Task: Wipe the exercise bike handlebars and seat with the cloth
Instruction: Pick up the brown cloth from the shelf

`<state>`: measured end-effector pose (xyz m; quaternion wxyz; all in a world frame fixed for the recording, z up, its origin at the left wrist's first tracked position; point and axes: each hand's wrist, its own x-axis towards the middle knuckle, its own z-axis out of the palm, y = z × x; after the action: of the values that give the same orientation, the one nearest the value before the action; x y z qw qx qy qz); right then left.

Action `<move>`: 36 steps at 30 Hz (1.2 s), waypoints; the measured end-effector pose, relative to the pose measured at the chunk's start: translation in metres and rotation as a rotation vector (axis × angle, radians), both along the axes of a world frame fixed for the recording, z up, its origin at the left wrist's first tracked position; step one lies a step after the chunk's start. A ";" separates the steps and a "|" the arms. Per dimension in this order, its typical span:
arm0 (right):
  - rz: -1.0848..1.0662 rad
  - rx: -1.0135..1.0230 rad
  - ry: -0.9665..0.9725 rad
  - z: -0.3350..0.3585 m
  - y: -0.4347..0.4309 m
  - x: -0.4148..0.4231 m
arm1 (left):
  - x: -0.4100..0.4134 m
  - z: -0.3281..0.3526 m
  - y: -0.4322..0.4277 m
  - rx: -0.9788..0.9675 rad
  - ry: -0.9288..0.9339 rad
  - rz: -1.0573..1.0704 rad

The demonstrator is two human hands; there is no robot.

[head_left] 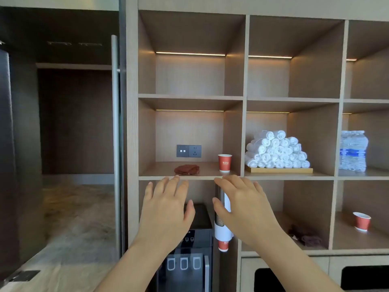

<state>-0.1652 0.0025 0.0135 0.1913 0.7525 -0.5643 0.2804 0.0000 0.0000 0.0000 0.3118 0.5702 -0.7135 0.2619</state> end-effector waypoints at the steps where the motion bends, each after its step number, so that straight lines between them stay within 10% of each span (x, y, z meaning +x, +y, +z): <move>1: 0.010 -0.005 -0.006 -0.001 -0.007 0.002 | 0.002 0.000 -0.007 -0.022 0.034 -0.039; 36: 0.022 0.043 -0.031 -0.046 -0.387 0.101 | 0.106 -0.052 -0.378 0.027 -0.007 -0.167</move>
<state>-0.0642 -0.3846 -0.0324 0.1635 0.7583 -0.5647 0.2819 0.1057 -0.3782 -0.0521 0.3224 0.5118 -0.7632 0.2273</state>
